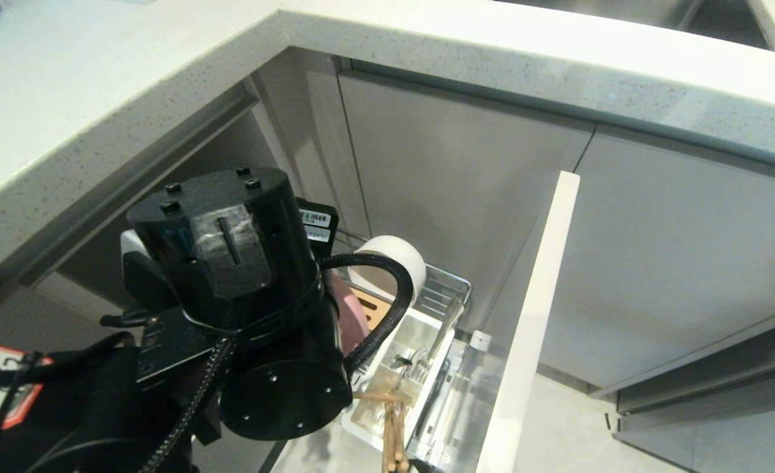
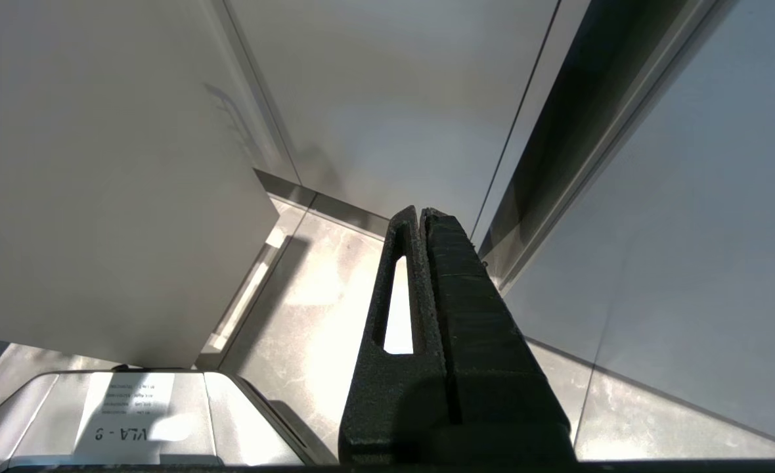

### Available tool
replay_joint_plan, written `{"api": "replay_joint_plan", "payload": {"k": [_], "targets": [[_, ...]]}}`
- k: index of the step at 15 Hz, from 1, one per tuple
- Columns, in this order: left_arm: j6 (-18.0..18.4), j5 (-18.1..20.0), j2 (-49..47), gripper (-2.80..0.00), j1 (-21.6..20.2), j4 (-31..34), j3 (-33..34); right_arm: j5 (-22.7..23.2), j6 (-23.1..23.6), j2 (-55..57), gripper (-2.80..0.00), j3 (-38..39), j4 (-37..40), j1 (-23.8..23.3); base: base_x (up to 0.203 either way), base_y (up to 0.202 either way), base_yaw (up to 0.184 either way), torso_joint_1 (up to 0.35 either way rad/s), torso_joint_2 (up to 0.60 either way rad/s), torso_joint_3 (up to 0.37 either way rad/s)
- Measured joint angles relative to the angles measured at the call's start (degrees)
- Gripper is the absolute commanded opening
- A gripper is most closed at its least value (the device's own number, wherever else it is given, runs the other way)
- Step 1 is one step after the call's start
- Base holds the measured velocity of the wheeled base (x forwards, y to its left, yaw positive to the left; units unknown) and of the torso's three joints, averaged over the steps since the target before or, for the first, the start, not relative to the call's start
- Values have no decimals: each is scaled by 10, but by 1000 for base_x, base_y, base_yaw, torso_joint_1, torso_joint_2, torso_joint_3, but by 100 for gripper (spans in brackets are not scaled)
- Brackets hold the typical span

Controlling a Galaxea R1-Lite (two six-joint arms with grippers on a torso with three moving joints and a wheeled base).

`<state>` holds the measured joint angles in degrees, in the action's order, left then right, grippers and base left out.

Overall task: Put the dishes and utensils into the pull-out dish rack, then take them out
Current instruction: Pick up the plate and place it in the cupboard

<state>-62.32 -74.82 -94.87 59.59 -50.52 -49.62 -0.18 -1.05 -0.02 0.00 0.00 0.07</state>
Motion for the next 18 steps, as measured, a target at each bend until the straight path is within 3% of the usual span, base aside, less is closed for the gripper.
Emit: {"api": "replay_joint_plan", "payload": {"k": [18], "targets": [[-13, -13, 42, 0, 14, 151, -9, 0, 0, 0, -280, 0, 0, 0, 0, 0, 0, 0, 0, 0]]}}
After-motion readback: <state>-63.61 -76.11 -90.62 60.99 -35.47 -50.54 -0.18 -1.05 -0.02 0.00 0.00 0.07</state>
